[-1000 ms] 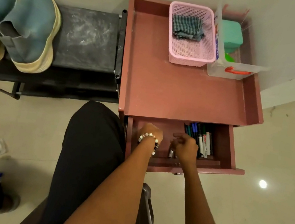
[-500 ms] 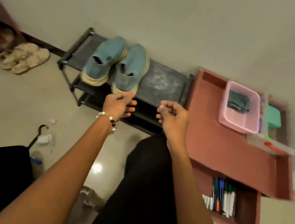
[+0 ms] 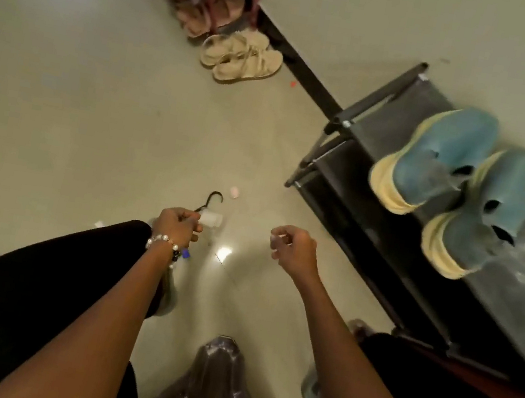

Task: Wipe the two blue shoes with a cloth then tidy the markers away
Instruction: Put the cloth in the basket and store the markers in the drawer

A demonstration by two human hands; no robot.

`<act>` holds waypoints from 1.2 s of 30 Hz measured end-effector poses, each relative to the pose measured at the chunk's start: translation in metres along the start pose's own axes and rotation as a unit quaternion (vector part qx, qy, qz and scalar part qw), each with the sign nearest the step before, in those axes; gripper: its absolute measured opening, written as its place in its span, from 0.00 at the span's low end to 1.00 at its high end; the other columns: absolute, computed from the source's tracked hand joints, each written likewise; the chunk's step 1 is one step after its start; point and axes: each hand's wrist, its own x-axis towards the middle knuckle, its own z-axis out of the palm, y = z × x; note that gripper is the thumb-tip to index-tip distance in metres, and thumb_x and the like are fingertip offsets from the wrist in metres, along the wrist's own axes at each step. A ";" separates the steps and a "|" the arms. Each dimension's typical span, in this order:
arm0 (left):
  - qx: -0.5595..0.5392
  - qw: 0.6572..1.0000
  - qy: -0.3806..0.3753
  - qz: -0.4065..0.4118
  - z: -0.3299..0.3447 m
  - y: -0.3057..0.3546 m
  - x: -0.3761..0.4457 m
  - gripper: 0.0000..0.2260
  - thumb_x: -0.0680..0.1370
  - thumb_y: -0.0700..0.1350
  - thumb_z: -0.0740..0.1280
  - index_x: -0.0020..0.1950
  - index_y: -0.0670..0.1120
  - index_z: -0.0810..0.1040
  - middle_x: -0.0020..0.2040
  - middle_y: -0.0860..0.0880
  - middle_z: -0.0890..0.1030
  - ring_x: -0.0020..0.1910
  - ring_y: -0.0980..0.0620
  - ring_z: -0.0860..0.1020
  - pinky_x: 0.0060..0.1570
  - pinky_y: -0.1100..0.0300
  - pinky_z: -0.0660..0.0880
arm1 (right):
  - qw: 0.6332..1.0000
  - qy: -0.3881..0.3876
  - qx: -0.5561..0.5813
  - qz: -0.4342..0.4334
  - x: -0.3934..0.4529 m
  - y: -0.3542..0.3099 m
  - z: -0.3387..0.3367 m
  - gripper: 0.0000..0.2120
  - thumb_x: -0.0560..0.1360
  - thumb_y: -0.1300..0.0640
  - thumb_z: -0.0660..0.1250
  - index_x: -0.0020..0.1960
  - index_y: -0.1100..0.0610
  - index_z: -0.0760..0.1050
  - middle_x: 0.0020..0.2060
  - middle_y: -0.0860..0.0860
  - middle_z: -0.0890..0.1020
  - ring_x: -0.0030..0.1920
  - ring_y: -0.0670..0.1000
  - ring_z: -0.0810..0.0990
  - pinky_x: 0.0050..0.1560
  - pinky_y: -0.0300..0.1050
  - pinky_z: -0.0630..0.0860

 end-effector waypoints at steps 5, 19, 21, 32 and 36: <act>-0.013 0.997 0.030 -0.067 -0.003 -0.037 0.087 0.06 0.79 0.38 0.63 0.47 0.41 0.79 0.36 0.46 0.80 0.30 0.50 0.76 0.19 0.69 0.69 | 0.994 -0.071 -0.077 0.039 0.076 0.030 0.075 0.06 0.74 0.59 0.67 0.49 0.57 0.80 0.41 0.55 0.83 0.42 0.55 0.83 0.43 0.46 0.78; -0.052 0.990 0.051 -0.117 0.029 -0.101 0.221 0.06 0.77 0.39 0.66 0.42 0.39 0.80 0.32 0.46 0.80 0.28 0.50 0.75 0.34 0.60 0.75 | 0.824 -0.160 -0.497 -0.222 0.196 0.076 0.229 0.24 0.74 0.63 0.64 0.68 0.54 0.63 0.67 0.58 0.64 0.63 0.60 0.64 0.53 0.54 0.71; -0.078 0.987 0.048 -0.130 0.038 -0.106 0.221 0.08 0.77 0.43 0.69 0.42 0.40 0.81 0.31 0.46 0.80 0.30 0.48 0.76 0.39 0.54 0.77 | 0.854 -0.152 -0.449 -0.216 0.199 0.082 0.225 0.21 0.73 0.66 0.64 0.64 0.56 0.67 0.59 0.57 0.72 0.58 0.58 0.70 0.49 0.48 0.71; -0.243 0.948 0.009 -0.204 0.057 -0.070 0.200 0.11 0.75 0.47 0.71 0.48 0.40 0.77 0.45 0.40 0.82 0.41 0.43 0.82 0.42 0.48 0.81 | 0.994 -0.005 -0.068 -0.080 0.215 0.033 0.161 0.11 0.73 0.60 0.69 0.55 0.58 0.79 0.49 0.52 0.83 0.45 0.47 0.80 0.46 0.37 0.72; -0.232 0.949 0.026 -0.211 0.047 -0.082 0.216 0.21 0.69 0.51 0.77 0.53 0.38 0.79 0.47 0.41 0.84 0.45 0.42 0.83 0.49 0.44 0.80 | 0.890 -0.102 -0.403 -0.186 0.256 0.044 0.177 0.27 0.74 0.67 0.63 0.71 0.55 0.64 0.72 0.57 0.62 0.67 0.59 0.64 0.60 0.48 0.69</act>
